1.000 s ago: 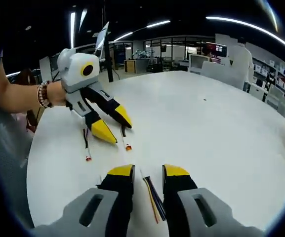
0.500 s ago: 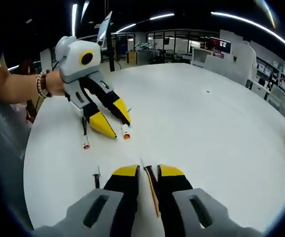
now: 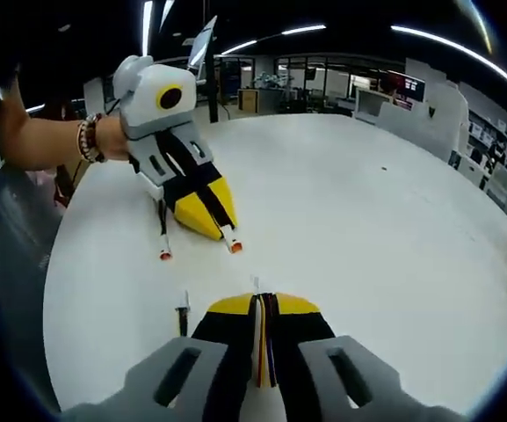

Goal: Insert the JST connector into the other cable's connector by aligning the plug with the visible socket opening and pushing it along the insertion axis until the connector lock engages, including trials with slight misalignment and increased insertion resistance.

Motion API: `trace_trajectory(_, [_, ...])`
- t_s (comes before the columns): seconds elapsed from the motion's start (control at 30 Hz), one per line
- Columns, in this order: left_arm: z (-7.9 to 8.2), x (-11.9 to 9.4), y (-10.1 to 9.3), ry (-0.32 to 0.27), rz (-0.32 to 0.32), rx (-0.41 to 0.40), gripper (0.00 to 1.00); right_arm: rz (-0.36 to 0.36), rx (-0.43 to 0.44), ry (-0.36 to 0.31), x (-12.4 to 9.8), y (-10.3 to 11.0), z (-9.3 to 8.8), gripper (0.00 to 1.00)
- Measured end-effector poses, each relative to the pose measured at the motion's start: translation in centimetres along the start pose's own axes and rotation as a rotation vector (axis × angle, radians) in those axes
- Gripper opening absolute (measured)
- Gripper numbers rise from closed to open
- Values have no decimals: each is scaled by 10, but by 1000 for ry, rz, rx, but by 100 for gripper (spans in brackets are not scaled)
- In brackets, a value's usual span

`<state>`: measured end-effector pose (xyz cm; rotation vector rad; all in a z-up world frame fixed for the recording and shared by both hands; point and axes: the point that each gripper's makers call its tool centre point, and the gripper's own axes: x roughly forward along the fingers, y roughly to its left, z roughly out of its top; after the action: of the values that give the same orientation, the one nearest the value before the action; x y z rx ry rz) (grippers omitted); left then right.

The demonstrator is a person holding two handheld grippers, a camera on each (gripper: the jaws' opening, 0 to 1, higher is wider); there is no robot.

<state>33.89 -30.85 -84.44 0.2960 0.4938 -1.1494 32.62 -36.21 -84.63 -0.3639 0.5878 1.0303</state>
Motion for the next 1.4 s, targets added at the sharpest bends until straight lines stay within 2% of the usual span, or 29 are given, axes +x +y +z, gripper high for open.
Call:
trace_trajectory(0.2, [-1,-2,-8,11,-34,35,1,60,-13,-33,-2,13,11,4])
trace_trajectory(0.4, [6,-7,-16,-11,-79,49,1,107,-27,-42,-4,23,18,4])
trace_trajectory(0.53, [7,-7,-19,-12,-85,69,1,110,-79,-8,0,27,15,4])
trace_trajectory(0.77, [8,-5,-24,-2,-99,91,1,116,-96,-3,2,29,16,4])
trace_trajectory(0.83, [10,-4,-26,-17,-112,78,1,121,-101,9,3,30,13,4])
trace_trajectory(1.03, [9,-4,-28,-10,-114,85,1,123,-135,31,5,32,9,4])
trace_trajectory(1.4, [10,-4,-33,-10,-134,98,1,138,-170,23,5,37,13,4])
